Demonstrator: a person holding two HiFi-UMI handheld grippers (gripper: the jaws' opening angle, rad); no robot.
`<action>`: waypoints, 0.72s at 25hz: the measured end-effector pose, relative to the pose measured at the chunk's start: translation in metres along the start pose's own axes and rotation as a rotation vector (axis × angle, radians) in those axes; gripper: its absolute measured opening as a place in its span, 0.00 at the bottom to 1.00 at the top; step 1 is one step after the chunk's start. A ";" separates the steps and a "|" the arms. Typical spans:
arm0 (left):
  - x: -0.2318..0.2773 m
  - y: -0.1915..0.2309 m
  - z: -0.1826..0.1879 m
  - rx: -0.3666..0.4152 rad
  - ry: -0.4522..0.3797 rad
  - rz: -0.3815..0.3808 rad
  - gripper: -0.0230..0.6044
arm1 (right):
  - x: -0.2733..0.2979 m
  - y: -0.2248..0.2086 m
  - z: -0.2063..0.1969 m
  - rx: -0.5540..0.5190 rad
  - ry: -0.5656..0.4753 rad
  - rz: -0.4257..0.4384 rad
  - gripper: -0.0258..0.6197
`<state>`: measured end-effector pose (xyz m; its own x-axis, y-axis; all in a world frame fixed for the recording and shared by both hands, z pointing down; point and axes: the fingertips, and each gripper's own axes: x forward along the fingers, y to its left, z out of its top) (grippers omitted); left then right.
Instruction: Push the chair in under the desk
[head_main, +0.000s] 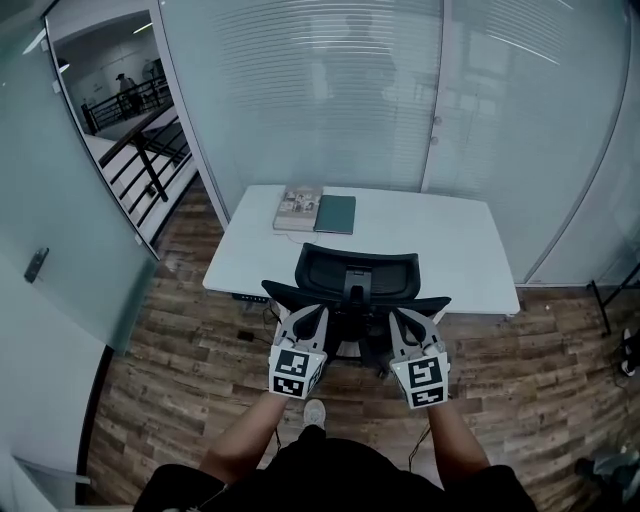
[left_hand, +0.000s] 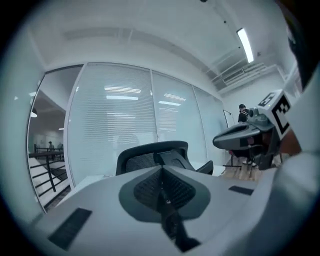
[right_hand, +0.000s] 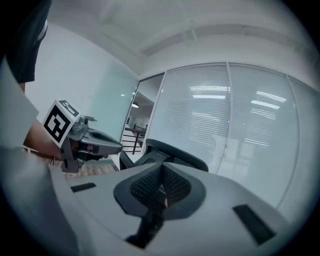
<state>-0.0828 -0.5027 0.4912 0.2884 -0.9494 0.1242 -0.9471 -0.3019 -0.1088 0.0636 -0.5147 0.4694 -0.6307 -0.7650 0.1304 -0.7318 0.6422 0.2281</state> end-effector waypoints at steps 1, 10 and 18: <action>-0.001 -0.001 -0.001 -0.021 -0.001 -0.001 0.06 | -0.002 0.001 0.001 0.015 -0.007 -0.005 0.05; -0.008 0.005 0.003 0.000 -0.032 0.043 0.06 | -0.009 0.012 0.000 0.040 0.001 -0.007 0.04; -0.008 0.018 0.010 -0.006 -0.043 0.081 0.06 | -0.002 0.005 0.014 0.063 -0.016 -0.020 0.04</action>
<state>-0.1010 -0.5016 0.4788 0.2169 -0.9735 0.0723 -0.9683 -0.2239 -0.1106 0.0580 -0.5096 0.4568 -0.6196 -0.7771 0.1105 -0.7587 0.6290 0.1693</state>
